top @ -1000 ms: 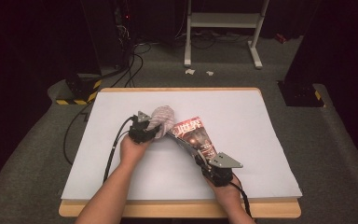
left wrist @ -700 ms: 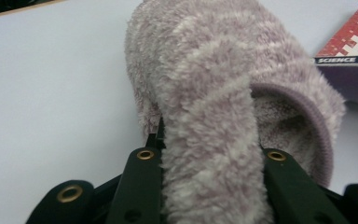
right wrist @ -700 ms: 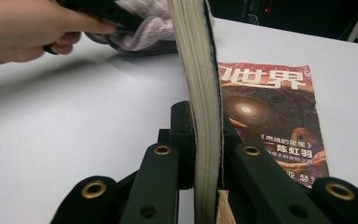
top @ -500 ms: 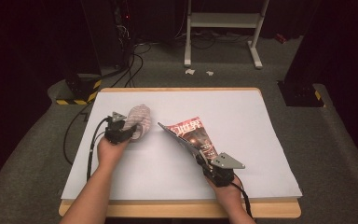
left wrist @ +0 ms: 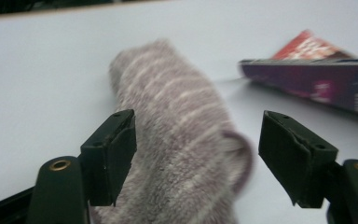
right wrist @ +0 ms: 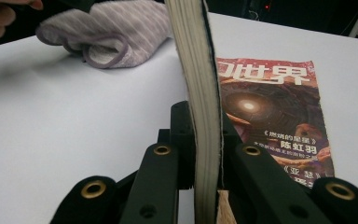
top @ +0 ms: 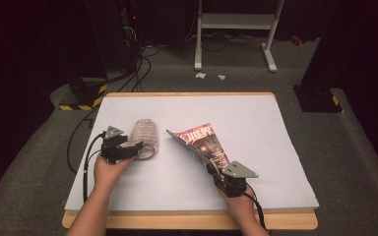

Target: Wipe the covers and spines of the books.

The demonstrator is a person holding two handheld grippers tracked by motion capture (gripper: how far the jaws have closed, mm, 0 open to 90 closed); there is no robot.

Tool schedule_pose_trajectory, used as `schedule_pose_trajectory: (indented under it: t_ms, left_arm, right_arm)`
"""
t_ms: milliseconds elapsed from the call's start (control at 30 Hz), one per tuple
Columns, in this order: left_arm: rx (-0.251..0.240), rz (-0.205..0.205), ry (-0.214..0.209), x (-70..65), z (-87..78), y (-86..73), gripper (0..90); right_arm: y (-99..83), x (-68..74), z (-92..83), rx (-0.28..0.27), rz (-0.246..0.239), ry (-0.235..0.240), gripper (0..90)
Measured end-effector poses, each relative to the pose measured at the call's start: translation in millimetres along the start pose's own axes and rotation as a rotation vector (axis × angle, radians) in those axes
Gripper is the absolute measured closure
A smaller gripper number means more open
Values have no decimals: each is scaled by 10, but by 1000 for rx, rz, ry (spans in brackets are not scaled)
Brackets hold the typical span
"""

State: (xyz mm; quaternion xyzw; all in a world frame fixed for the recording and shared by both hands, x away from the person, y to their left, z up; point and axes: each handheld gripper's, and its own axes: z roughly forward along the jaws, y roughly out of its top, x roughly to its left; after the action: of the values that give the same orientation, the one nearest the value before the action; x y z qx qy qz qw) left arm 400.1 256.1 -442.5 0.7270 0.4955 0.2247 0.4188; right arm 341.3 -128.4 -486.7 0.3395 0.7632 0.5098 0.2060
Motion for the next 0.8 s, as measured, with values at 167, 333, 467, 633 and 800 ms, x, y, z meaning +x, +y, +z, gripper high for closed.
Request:
schedule_pose_trajectory:
  t_ms: [167,333,467,633,800]
  left_arm:
    - [-44,46,-100,-328,-80,-84,286]
    - [-29,66,-155,-510,-14,-318,290]
    - [-1,104,-175,-572,44,-430,292]
    - [-15,110,-183,-533,20,-520,290]
    - [-20,91,-176,-375,-66,-537,290]
  right_arm:
    - [5,16,-7,-2,-18,-10,840]
    - [11,52,-5,6,-55,-26,838]
    - [11,73,-9,0,-66,-44,838]
    - [15,75,2,6,-54,-41,834]
    - [65,72,7,-6,-30,-48,841]
